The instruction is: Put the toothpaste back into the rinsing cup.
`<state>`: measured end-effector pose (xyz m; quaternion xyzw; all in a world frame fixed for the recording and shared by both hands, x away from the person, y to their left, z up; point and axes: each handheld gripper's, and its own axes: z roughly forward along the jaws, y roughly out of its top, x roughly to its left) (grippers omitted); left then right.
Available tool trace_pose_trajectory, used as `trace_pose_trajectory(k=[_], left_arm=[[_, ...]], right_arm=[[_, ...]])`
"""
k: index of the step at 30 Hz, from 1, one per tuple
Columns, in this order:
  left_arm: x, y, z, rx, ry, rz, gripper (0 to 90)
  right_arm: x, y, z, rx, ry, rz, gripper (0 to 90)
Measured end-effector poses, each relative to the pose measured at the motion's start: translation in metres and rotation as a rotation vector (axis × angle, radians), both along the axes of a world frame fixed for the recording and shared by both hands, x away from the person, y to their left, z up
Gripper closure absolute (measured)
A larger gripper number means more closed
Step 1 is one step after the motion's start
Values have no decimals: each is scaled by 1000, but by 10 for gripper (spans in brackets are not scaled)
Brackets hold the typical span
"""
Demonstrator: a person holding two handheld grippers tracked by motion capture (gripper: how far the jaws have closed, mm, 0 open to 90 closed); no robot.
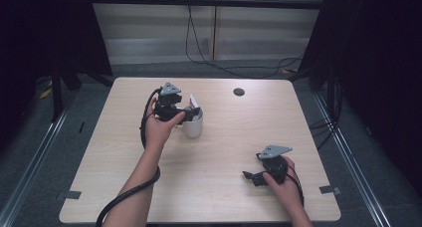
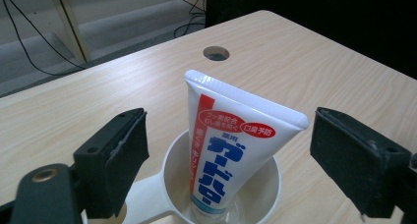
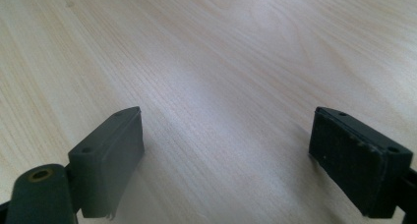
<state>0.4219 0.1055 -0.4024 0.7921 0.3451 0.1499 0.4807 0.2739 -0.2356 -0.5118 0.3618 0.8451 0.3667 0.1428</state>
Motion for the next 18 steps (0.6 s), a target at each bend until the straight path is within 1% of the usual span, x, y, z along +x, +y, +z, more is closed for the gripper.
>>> trace_pose_trajectory(k=[2,6,7,10,13,14,16,17,18], left_arm=[[-1,1,0,-3,9,3,127],[-2,3,1,11,3,-1,118],[-3,3,0,7,2,-2,118],[-5,4,1,31,-2,-8,118],[-7,6,0,33,-4,-14,117],[-7,6,-1,26,0,-15,117],[-8,7,-1,36,7,-12,117],[-9,9,-1,48,6,-17,117],[-10,9,-1,44,11,-10,117]], right_arm=[[0,0,0,0,0,0,127],[0,0,0,0,0,0,127],[0,0,0,0,0,0,127],[0,0,0,-2,0,-1,127],[0,0,0,-3,0,0,127],[0,0,0,-3,0,-1,127],[0,0,0,-2,0,-1,127],[0,0,0,0,0,0,127],[0,0,0,0,0,0,127]])
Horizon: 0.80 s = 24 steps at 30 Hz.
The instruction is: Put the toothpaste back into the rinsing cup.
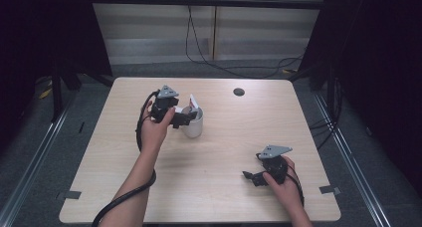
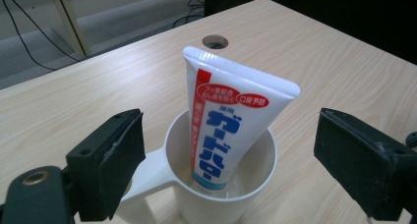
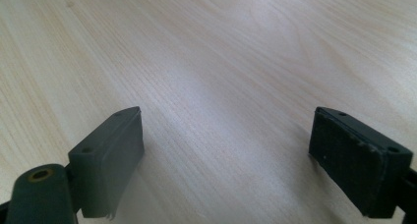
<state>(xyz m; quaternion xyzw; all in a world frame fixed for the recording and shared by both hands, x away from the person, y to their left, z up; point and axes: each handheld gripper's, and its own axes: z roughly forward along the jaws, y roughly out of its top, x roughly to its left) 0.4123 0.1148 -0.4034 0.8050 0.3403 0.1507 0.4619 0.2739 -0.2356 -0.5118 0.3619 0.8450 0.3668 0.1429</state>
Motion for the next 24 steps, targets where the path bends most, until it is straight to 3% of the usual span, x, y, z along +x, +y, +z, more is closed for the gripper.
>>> trace_pose_trajectory(k=[5,9,24], left_arm=[[-3,4,0,-17,11,2,117],[-5,9,-3,1,20,8,117],[-16,25,-7,-3,20,-10,128]], right_arm=[[0,0,0,-2,0,-1,127],[0,0,0,-2,0,-1,127],[0,0,0,0,0,0,127]])
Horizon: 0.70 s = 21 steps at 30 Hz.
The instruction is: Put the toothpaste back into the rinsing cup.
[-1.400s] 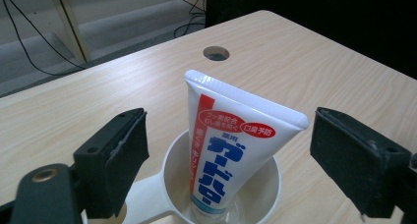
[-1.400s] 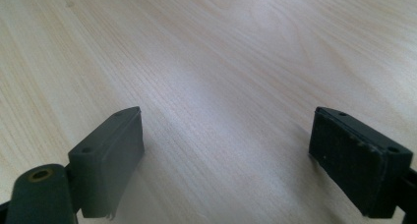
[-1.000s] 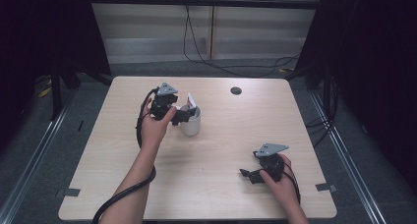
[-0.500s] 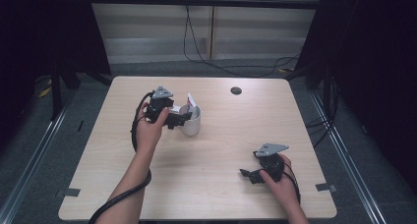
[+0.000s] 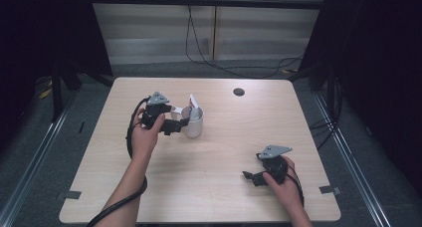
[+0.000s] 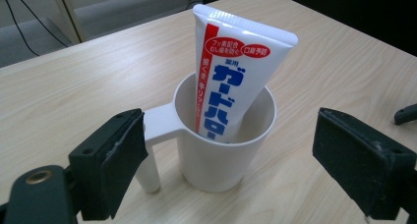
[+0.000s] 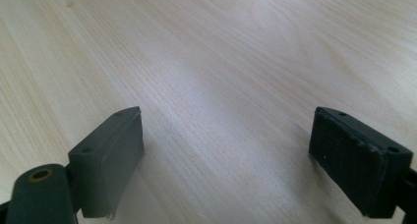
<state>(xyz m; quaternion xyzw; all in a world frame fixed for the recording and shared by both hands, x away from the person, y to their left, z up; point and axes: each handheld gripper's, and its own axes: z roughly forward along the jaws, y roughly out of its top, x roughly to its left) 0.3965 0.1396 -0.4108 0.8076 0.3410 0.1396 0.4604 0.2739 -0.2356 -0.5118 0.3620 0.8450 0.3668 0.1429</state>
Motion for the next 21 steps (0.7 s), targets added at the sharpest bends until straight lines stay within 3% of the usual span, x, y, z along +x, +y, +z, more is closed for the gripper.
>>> trace_pose_trajectory(k=[21], left_arm=[[-12,19,-18,6,19,26,148]], right_arm=[[0,0,0,-2,0,-1,127]])
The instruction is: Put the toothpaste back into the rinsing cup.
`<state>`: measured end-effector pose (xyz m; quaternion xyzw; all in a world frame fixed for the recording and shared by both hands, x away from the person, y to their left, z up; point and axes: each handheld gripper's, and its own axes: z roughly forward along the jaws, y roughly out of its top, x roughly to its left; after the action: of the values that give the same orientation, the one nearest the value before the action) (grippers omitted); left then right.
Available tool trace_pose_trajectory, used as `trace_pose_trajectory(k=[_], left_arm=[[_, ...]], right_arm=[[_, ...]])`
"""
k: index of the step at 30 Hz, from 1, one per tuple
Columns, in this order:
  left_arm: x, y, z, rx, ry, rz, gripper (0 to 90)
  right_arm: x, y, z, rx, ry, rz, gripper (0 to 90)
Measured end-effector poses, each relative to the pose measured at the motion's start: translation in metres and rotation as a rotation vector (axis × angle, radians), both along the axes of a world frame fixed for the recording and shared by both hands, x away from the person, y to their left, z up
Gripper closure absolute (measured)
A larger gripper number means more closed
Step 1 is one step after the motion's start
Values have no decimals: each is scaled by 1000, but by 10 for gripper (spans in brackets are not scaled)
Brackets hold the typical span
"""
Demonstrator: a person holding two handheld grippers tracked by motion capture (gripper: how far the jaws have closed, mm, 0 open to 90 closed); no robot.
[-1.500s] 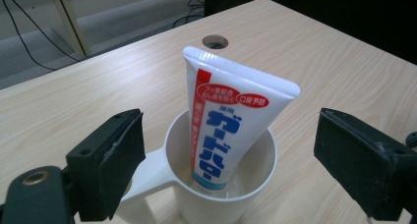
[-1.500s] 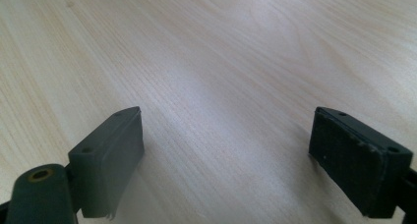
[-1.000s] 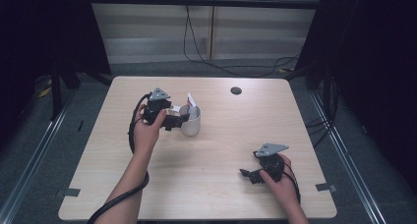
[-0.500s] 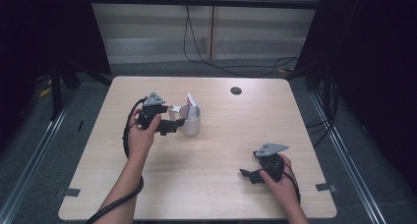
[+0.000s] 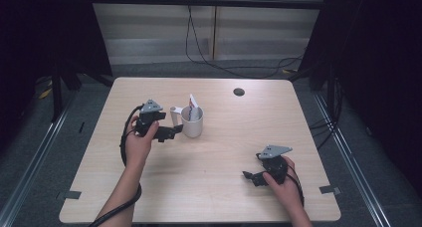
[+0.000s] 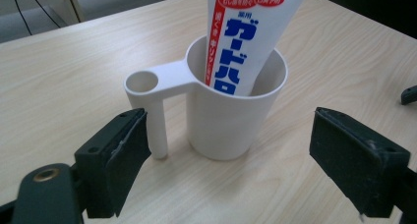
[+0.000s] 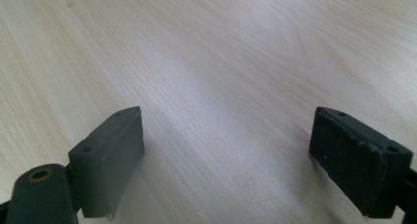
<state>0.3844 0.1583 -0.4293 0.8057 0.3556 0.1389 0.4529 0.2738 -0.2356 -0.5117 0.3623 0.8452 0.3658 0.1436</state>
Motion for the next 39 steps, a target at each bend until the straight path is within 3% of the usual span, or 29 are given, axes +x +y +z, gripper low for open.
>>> trace_pose_trajectory(k=[5,12,15,26,38,39], left_arm=[[-3,5,-8,15,8,-4,150],[-8,12,-19,-6,26,12,150],[-9,16,-24,9,30,5,150],[-17,26,-38,3,49,26,151],[-28,34,-53,32,52,23,152],[-29,35,-54,49,52,16,152]], right_arm=[[0,0,0,0,0,0,127],[0,0,0,-1,0,2,127],[0,0,0,-1,0,1,127],[0,0,0,-1,0,1,127],[0,0,0,-1,0,2,127],[0,0,0,1,0,2,127]])
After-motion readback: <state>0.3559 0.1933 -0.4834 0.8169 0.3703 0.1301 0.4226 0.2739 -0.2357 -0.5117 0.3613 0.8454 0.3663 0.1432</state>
